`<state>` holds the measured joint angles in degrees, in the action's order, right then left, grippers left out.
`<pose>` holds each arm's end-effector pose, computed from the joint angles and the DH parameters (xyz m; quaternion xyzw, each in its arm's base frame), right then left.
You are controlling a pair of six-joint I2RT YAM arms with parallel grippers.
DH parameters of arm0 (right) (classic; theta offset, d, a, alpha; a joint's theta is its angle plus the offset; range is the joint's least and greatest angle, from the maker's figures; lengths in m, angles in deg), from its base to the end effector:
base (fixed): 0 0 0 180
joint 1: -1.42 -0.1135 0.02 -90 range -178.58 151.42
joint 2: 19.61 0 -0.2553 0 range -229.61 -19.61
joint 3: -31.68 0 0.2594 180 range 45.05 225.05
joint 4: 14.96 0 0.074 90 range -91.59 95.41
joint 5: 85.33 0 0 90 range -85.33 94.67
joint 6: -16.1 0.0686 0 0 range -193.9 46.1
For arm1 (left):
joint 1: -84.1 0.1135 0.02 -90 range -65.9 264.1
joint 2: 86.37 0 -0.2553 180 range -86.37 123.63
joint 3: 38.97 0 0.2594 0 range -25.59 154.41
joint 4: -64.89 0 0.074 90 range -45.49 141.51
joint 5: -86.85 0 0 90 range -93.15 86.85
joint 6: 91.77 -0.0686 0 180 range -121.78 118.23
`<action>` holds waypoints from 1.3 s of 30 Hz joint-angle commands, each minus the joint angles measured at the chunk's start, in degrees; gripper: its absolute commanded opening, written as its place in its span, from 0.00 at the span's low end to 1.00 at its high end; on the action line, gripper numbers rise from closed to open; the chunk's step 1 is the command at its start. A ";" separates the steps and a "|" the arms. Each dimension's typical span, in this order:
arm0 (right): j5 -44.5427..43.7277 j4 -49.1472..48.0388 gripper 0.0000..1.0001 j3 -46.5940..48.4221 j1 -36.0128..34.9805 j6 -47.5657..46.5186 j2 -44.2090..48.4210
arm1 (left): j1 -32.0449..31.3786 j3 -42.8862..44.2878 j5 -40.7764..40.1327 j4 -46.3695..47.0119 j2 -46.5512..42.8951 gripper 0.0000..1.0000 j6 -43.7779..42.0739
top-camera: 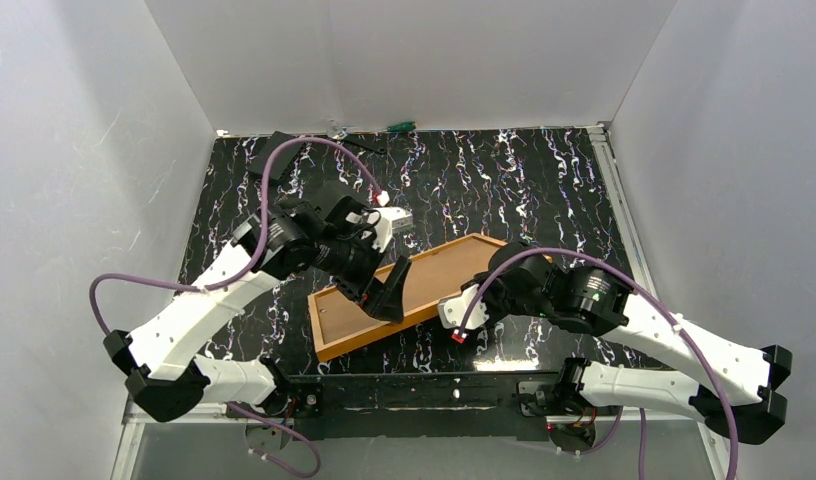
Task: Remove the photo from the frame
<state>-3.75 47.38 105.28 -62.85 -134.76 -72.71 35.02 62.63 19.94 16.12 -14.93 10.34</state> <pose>0.1025 0.1897 0.3139 -0.7943 0.4461 -0.0549 0.4087 0.1716 -0.2390 0.4421 0.3630 0.7176 -0.4309 0.4094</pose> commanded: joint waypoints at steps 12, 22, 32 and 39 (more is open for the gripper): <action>3.81 8.74 0.01 8.13 -0.01 7.54 -1.00 | -11.31 -5.48 -10.32 2.94 2.23 0.98 -9.04; 6.35 10.48 0.01 13.57 0.02 8.50 -4.01 | -12.27 -7.49 -12.13 3.33 0.39 0.91 -14.55; 7.02 12.94 0.01 18.05 0.14 9.63 -6.71 | -12.27 -5.22 -15.70 -2.14 -0.20 0.37 -15.67; 6.86 11.91 0.01 17.69 0.10 12.56 -5.74 | -12.18 -3.01 -17.04 -4.73 0.41 0.07 -16.71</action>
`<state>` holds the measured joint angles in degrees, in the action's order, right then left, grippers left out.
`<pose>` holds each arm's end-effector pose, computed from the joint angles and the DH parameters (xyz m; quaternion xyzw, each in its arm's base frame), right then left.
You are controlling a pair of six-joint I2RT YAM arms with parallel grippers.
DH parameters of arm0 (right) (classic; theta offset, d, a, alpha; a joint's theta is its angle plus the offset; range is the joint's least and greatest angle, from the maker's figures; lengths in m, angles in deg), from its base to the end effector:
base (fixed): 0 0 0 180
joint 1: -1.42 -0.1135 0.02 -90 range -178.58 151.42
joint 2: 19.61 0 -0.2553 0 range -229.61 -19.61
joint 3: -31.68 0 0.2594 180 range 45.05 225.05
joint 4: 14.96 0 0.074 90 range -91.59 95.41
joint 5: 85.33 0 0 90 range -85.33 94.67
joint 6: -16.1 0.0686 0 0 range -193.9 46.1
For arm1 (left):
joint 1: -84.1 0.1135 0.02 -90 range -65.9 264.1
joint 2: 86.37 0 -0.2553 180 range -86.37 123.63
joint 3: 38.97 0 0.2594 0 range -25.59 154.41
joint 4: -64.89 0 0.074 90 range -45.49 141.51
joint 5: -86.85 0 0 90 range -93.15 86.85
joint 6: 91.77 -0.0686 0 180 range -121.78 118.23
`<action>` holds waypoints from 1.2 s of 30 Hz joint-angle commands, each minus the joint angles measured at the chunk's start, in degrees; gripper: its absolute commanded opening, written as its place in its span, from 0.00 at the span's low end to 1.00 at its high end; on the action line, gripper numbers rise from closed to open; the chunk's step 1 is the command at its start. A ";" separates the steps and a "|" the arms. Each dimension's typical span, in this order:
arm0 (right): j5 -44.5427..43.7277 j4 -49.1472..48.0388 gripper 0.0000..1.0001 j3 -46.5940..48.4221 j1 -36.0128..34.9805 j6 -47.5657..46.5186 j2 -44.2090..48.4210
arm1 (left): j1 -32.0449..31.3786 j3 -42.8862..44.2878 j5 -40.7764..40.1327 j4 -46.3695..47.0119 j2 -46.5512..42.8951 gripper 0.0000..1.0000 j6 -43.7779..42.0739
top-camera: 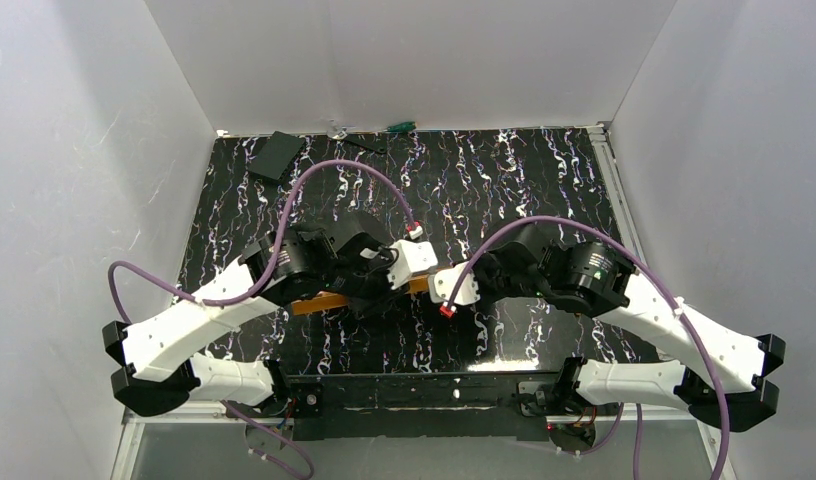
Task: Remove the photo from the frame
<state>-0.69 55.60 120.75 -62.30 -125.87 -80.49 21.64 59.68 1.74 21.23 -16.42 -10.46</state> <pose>0.1074 0.2030 0.3632 -0.7636 0.5023 -0.0013 0.4056 0.1324 -0.2665 0.4412 0.4821 0.6294 -0.3053 0.5274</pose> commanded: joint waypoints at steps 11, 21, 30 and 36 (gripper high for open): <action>4.13 -2.03 0.01 5.47 -0.54 11.96 12.28 | 1.73 6.01 1.32 -13.32 5.94 0.00 2.27; 10.23 -13.76 0.01 -1.51 -0.52 15.59 26.04 | 8.31 16.27 7.87 -18.96 15.63 0.00 4.42; 11.12 -4.45 0.01 4.96 -0.53 15.34 19.46 | 9.19 19.84 6.15 -23.75 18.55 0.00 1.90; 22.16 -6.82 0.01 8.86 -0.52 17.74 17.33 | 9.46 17.77 2.64 -22.99 17.22 0.00 2.40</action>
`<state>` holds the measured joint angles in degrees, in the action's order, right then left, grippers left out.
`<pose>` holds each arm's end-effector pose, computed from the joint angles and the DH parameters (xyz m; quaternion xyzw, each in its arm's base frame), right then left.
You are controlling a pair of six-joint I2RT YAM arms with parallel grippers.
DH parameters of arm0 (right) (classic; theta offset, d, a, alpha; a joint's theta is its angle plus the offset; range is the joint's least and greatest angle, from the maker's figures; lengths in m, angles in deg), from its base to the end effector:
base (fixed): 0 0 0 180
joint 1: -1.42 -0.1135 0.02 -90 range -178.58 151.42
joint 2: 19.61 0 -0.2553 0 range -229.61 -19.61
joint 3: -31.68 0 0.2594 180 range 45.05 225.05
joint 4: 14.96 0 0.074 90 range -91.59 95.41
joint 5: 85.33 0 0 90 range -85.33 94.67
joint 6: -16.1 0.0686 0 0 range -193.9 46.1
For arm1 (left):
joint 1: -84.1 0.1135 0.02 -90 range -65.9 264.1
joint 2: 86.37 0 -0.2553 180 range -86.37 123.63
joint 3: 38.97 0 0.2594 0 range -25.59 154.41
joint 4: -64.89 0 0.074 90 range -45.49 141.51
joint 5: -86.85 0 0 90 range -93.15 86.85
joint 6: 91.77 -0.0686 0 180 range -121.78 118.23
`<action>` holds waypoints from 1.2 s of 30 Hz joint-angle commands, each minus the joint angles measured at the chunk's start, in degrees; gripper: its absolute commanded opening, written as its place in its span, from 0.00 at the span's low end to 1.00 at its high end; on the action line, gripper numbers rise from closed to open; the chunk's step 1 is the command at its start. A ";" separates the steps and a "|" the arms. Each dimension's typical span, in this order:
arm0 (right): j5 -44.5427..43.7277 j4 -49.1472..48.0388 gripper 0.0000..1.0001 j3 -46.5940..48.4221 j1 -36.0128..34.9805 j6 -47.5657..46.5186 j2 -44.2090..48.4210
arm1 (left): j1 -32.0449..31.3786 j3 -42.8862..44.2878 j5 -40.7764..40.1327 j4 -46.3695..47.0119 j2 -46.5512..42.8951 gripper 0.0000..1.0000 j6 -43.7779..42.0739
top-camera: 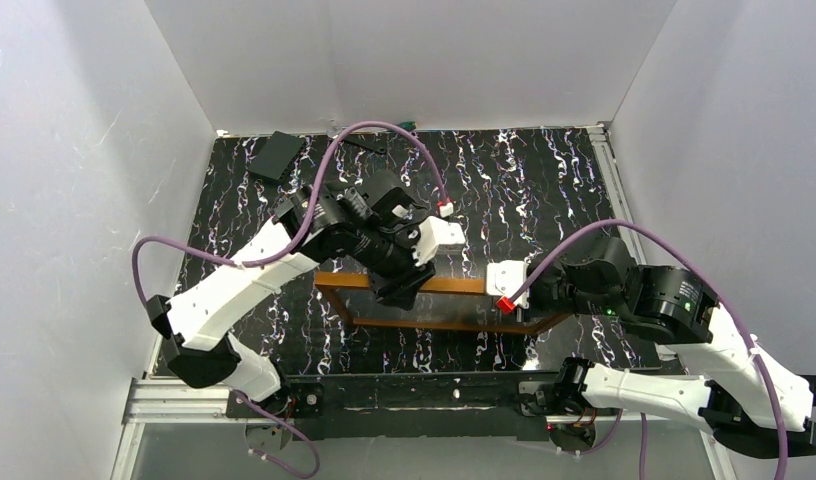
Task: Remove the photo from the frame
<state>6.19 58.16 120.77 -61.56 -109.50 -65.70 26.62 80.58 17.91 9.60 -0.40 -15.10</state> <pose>0.0692 0.1398 0.4028 -0.6611 0.5601 0.1293 0.4822 0.1654 -0.3053 0.4606 0.5550 0.6038 -0.3476 0.4545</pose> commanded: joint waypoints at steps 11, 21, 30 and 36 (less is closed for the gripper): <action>0.33 -18.68 0.01 -1.29 -1.28 -2.92 7.56 | 4.46 -18.78 -23.74 0.52 -10.58 0.00 -1.15; 1.94 -14.99 0.01 0.46 -1.31 -1.65 -4.79 | 4.46 -18.59 -23.59 -0.62 -11.34 0.00 -1.13; -6.77 -30.39 0.01 -5.51 -1.32 6.57 2.31 | 4.47 -19.94 -24.83 -0.44 -11.11 0.00 0.78; -3.09 -27.95 1.00 -7.60 -1.27 5.26 1.40 | 4.47 -25.87 -27.81 7.70 -15.45 0.00 0.78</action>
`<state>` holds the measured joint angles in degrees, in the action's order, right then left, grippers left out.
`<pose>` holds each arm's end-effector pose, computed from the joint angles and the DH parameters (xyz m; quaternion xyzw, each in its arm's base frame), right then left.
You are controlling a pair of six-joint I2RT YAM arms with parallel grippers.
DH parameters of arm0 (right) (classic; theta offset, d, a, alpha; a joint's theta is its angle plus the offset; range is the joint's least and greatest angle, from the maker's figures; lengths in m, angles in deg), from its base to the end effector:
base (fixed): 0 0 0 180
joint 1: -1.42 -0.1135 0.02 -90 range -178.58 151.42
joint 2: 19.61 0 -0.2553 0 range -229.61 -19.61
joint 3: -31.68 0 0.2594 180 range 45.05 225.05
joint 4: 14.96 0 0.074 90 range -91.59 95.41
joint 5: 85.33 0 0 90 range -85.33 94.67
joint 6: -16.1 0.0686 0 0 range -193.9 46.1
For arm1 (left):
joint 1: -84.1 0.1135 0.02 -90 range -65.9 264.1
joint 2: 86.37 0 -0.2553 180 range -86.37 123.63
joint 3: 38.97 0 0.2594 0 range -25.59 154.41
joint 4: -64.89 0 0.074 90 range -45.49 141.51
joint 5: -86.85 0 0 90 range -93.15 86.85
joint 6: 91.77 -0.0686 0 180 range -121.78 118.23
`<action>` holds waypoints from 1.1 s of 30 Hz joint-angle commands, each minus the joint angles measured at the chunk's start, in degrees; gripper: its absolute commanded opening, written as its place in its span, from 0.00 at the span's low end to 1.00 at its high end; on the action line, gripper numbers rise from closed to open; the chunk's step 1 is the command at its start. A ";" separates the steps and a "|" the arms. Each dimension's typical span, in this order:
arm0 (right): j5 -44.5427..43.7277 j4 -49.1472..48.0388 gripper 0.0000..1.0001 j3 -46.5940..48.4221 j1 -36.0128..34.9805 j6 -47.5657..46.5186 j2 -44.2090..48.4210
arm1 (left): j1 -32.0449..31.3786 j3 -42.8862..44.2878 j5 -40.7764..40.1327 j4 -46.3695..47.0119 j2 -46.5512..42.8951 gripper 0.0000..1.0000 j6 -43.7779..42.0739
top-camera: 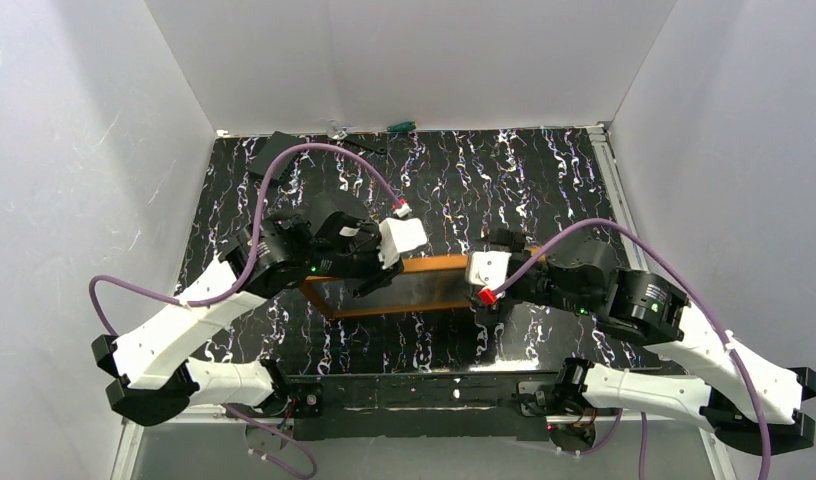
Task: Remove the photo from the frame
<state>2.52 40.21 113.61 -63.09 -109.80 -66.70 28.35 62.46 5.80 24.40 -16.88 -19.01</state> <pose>0.0853 0.1729 0.3992 -0.6237 0.5335 0.1262 0.5572 0.1549 -0.2464 0.4688 0.4903 0.5771 -0.2703 0.5946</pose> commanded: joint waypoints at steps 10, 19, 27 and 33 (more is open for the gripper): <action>0.78 -14.22 1.00 -8.70 -0.39 6.72 8.78 | 2.09 -18.50 -15.78 0.07 -4.80 0.00 2.18; -20.65 -12.33 1.00 -1.11 -0.36 20.25 5.82 | 2.20 -4.49 0.98 -11.66 1.61 0.00 11.77; -14.86 -10.09 1.00 -0.36 -0.36 23.91 8.81 | 8.75 4.53 5.11 -17.88 7.63 0.00 11.12; -18.84 -10.87 1.00 -2.10 -0.33 27.27 10.20 | 13.53 5.79 4.86 -15.26 11.18 0.00 8.31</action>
<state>-13.06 31.49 112.01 -63.20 -86.68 -56.98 37.97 70.17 10.24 19.44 -10.34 -11.77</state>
